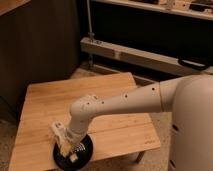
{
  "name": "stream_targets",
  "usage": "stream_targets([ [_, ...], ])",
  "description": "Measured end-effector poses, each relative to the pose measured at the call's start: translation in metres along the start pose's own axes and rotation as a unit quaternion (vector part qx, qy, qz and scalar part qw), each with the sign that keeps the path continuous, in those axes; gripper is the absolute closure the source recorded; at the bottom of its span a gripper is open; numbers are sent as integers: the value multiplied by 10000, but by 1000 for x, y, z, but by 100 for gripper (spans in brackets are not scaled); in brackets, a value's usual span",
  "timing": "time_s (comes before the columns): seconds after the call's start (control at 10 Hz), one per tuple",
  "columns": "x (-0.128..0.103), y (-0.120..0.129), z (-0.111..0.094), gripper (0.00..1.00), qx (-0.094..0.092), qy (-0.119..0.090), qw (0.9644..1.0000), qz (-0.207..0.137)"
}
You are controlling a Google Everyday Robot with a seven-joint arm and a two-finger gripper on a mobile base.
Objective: Place the bottle in the ceramic bowl
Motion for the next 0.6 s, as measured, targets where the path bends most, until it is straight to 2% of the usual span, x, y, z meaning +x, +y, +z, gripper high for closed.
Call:
stream_targets([
  [0.1,0,0,0,20,0,0,10000,0],
  [0.6,0,0,0,20,0,-1,10000,-1],
])
